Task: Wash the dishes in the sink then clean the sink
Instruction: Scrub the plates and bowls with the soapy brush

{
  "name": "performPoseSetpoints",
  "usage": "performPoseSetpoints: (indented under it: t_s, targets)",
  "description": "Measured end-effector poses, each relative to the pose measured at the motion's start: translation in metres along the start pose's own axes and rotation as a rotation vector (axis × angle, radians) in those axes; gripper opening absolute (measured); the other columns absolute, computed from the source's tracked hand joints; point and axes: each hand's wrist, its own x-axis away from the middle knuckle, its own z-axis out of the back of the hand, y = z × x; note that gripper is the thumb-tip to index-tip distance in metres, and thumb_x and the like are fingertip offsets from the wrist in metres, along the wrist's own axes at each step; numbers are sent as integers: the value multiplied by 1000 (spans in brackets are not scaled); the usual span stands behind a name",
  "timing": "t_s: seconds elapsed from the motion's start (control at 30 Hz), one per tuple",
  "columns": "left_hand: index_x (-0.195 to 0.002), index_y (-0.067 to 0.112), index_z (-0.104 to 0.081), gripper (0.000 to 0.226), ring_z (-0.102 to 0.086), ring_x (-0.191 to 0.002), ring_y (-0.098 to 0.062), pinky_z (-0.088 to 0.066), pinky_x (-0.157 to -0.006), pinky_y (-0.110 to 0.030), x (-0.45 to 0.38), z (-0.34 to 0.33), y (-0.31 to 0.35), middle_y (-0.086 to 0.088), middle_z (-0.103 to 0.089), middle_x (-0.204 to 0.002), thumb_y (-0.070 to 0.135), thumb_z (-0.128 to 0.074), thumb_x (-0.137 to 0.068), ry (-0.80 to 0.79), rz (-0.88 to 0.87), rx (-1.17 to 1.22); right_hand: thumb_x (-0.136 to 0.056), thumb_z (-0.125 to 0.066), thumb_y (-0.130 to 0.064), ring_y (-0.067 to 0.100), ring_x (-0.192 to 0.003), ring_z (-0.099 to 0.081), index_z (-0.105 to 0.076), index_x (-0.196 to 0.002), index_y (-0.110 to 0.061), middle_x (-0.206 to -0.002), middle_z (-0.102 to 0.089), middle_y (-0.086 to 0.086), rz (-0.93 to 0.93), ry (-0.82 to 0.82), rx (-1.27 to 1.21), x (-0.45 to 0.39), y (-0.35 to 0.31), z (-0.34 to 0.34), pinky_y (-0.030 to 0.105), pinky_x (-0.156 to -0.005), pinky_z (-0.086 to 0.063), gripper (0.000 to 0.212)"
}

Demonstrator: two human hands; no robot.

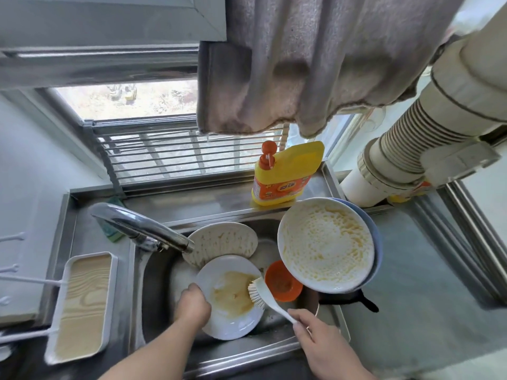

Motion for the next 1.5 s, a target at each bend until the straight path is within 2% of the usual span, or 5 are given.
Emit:
performPoseSetpoints:
  t_s: [0.37, 0.67, 1.17, 1.3, 1.5]
  targets:
    - [-150, 15, -38, 58, -38, -141, -36, -36, -115, -44, -20, 6, 34, -15, -37, -153, 23, -57, -95, 90, 46, -6, -104, -49, -46, -13, -87, -62, -45, -110, -73, -88, -61, -43, 3, 6, -42, 3, 8, 4, 10, -76, -45, 27]
    - [-146, 18, -49, 56, -52, -134, -30, -46, -110, -39, -52, 30, 41, -11, -53, -147, 23, -50, -91, -7, 22, -39, -103, -51, -47, -14, -86, -63, -47, -106, -76, -92, -66, -37, -30, 11, -96, -7, 9, 3, 8, -77, -47, 29]
    - [-96, 22, -72, 26, -56, -109, -28, -52, -85, -35, -15, 55, 31, -4, -58, -110, 42, -57, -86, 79, -251, -51, -103, -47, -53, -5, -78, -65, -49, -108, -72, -84, -71, -22, -40, -9, -59, -15, 4, -4, 14, -77, -48, 20]
    - [-70, 15, -64, 9, -60, -70, -17, -46, -59, -30, 11, 64, 16, 5, -63, -71, 21, -62, -76, -118, -216, 219, -102, -51, -50, -7, -70, -62, -50, -104, -72, -72, -65, -29, -31, -26, -29, -12, 8, -8, 14, -74, -48, 22]
    - [-130, 33, -51, 57, -61, -103, -26, -52, -81, -37, 48, 89, -12, -9, -65, -118, 7, -53, -79, -271, -176, 359, -103, -53, -43, -4, -74, -62, -56, -103, -65, -77, -66, -33, -35, -45, -38, -7, 11, -10, 19, -77, -49, 22]
